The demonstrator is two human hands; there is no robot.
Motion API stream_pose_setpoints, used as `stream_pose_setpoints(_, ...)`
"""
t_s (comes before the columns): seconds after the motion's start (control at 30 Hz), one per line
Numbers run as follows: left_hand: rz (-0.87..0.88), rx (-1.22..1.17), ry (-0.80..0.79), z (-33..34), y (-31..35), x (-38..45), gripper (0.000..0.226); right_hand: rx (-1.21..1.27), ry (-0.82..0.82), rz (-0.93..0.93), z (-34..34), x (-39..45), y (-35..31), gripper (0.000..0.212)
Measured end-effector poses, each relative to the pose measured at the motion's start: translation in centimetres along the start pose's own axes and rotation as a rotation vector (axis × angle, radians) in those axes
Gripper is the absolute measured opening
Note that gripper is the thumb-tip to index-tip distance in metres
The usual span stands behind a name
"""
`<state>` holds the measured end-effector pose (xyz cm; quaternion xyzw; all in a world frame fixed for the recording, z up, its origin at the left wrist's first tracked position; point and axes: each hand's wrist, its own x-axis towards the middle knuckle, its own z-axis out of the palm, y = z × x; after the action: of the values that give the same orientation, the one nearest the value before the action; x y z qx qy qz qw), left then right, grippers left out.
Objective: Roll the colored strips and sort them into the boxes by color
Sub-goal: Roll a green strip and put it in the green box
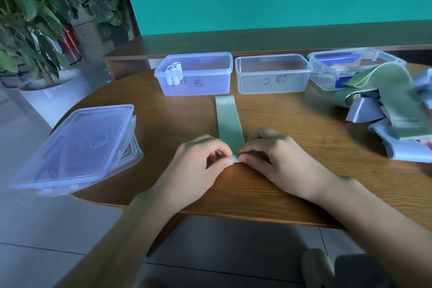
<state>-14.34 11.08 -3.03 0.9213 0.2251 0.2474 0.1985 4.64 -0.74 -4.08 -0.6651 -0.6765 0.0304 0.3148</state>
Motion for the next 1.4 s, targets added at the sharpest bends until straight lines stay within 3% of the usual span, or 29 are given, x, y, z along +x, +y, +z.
stream_pose_setpoints(0.17, 0.005, 0.02, 0.009, 0.2, -0.4, 0.3, 0.014, 0.061, 0.031, 0.012, 0.0, 0.1, -0.2, 0.009)
stream_pose_setpoints(0.43, 0.02, 0.022, 0.064, 0.3, -0.8, 0.6, 0.018, 0.021, 0.012, 0.016, 0.0, 0.5, 0.4, 0.013)
stream_pose_setpoints(0.73, -0.007, 0.034, 0.024, 0.4, -0.6, 1.0, 0.014, -0.018, -0.006, 0.024, -0.2, 1.1, 0.5, 0.017)
stream_pose_setpoints(0.93, -0.007, 0.017, 0.012, 0.4, -1.1, 1.6, 0.015, 0.044, 0.056, 0.015, 0.1, 1.1, 0.5, 0.008)
stream_pose_setpoints(1.2, -0.007, 0.048, 0.024, 0.6, -1.7, 2.2, 0.027, 0.004, 0.029, 0.032, 0.2, 2.0, 1.4, 0.019)
stream_pose_setpoints(1.4, -0.039, -0.016, 0.008, 0.6, -1.2, 3.0, 0.017, -0.025, -0.01, 0.021, -0.3, 2.8, 1.6, 0.019)
